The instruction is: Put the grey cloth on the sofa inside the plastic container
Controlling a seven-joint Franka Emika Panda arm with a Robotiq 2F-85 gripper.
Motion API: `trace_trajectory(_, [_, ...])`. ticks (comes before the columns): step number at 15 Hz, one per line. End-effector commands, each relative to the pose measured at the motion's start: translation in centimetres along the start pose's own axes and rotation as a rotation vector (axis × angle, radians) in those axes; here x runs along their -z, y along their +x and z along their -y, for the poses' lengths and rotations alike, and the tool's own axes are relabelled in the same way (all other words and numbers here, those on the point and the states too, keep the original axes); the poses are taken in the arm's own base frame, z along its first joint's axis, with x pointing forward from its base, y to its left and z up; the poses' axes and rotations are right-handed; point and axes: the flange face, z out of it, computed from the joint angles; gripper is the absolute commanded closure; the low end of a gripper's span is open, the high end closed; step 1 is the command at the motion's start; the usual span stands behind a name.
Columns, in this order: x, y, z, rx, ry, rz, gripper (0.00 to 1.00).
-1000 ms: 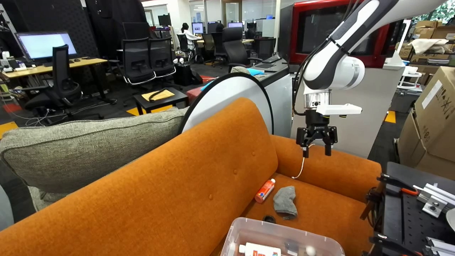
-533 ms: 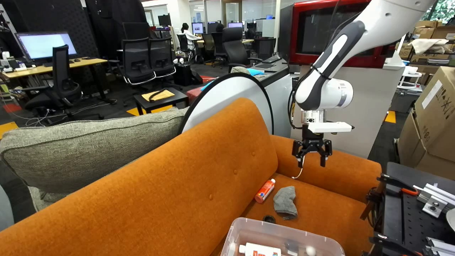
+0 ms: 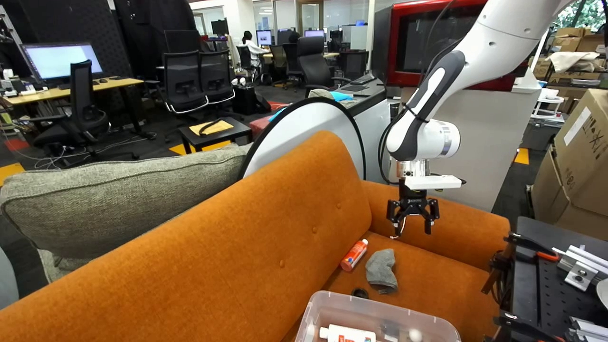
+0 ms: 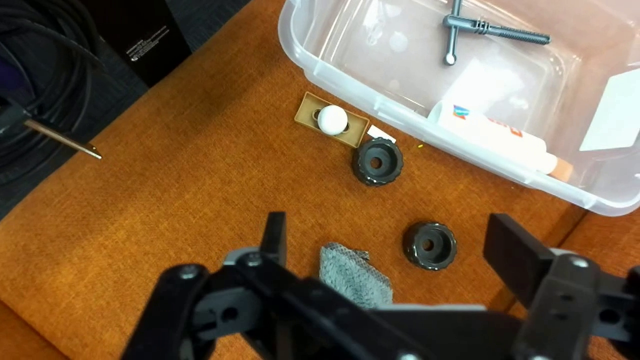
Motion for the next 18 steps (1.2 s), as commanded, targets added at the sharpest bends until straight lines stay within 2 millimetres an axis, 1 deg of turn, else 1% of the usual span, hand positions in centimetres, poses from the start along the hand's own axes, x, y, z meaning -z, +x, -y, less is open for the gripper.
trace_trajectory(1, [0.0, 0.0, 0.0, 0.0, -0.001, 0.001, 0.0])
trace_trajectory(5, [-0.2, 0.1, 0.0, -0.005, 0.01, 0.01, 0.0])
trace_trajectory(9, [-1.4, 1.5, 0.0, -0.02, 0.031, 0.02, 0.0])
trace_trajectory(12, [-3.1, 3.2, 0.2, -0.036, 0.028, 0.012, 0.0])
trace_trajectory(16, [-6.4, 5.6, 0.5, -0.068, -0.001, -0.002, 0.0])
trace_trajectory(18, [-7.6, 6.4, 0.6, -0.081, -0.003, 0.008, 0.0])
